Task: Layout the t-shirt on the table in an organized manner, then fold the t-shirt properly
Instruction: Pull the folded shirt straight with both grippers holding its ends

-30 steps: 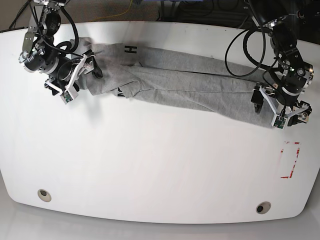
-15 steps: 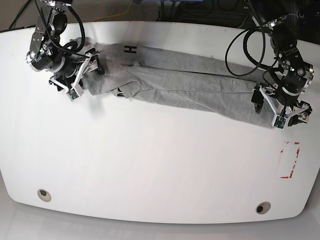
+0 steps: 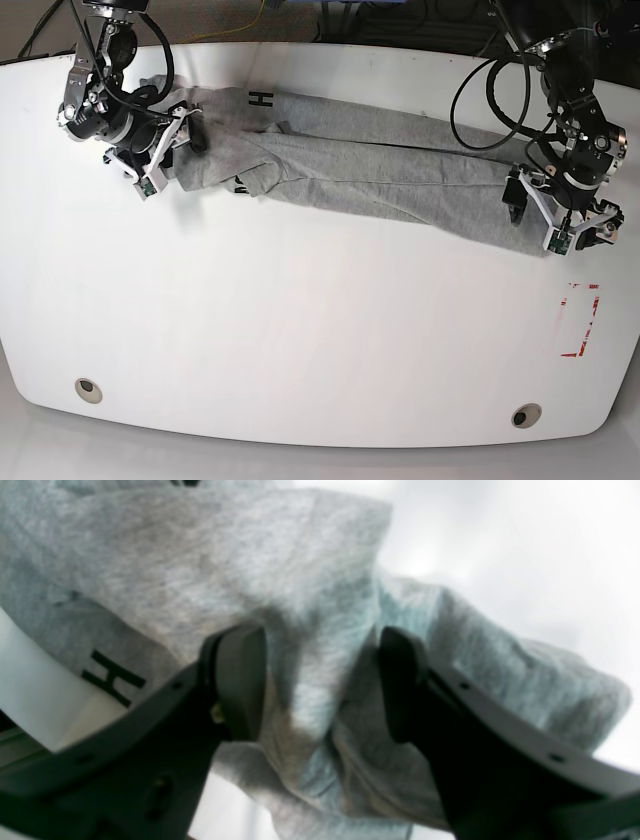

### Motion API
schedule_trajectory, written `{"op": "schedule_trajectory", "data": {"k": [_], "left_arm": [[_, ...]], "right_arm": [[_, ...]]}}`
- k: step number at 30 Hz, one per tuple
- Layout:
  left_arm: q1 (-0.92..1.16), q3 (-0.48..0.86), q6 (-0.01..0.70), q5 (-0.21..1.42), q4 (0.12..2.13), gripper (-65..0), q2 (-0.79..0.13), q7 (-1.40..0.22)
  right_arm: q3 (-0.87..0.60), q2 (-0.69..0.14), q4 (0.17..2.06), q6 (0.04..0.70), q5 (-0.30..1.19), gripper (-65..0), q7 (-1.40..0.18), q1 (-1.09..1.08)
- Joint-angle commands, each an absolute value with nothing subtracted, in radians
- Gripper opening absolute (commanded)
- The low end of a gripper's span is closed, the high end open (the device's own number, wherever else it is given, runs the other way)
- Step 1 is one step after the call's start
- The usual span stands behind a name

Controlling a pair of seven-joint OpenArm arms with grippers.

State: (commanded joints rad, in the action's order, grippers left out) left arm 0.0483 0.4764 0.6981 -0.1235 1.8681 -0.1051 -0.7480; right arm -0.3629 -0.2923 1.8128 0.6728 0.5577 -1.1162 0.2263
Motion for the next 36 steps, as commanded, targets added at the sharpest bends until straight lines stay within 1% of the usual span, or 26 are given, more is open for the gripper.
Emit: {"op": "schedule_trajectory", "data": {"k": [2,3,4,6,8,9,20,23,26,30,33,36], "left_arm": [[0.05,0.476,0.698,-0.124,1.868,0.0,-0.105,-0.746],[0.05,0.476,0.698,-0.124,1.868,0.0,-0.105,-0.746],[0.05,0.476,0.698,-0.124,1.868,0.0,-0.105,-0.746],[0.05,0.476,0.698,-0.124,1.868,0.0,-0.105,-0.746],[0.05,0.476,0.698,-0.124,1.868,0.0,-0.105,-0.746],[0.05,0.476,0.698,-0.124,1.868,0.0,-0.105,-0.746],[0.05,0.476,0.698,-0.124,1.868,0.0,-0.105,-0.746],[0.05,0.476,0.698,-0.124,1.868,0.0,-0.105,-0.746],[0.05,0.476,0.698,-0.124,1.867,0.0,-0.105,-0.746],[0.047,0.476,0.698,-0.124,1.842,0.0,-0.105,-0.746],[0.047,0.476,0.698,-0.124,1.831,0.0,-0.105,-0.745],[0.05,0.476,0.698,-0.124,1.831,0.0,-0.105,-0.745]], "right_arm": [[-0.363,-0.291,1.813,0.673,0.558,-41.8,-1.116,0.226],[-0.363,-0.291,1.813,0.673,0.558,-46.5,-1.116,0.223],[-0.363,-0.291,1.813,0.673,0.558,-48.4,-1.116,0.219],[-0.363,-0.291,1.813,0.673,0.558,-57.3,-1.116,0.213],[-0.363,-0.291,1.814,0.673,0.558,-63.1,-1.116,0.213],[-0.363,-0.291,1.816,0.673,0.558,-65.0,-1.118,0.213],[-0.363,-0.291,1.877,0.673,0.559,-65.0,-1.121,0.216],[-0.363,-0.289,1.91,0.673,0.572,-65.0,-1.15,0.219],[-0.363,-0.289,1.925,0.673,0.645,-65.0,-1.191,0.219],[-0.364,-0.297,1.933,0.665,0.805,-65.0,-1.256,0.222],[-0.366,-0.297,1.933,0.665,0.872,-65.0,-1.314,0.225],[-0.366,-0.298,1.934,0.665,0.921,-65.0,-1.331,0.259]]}}
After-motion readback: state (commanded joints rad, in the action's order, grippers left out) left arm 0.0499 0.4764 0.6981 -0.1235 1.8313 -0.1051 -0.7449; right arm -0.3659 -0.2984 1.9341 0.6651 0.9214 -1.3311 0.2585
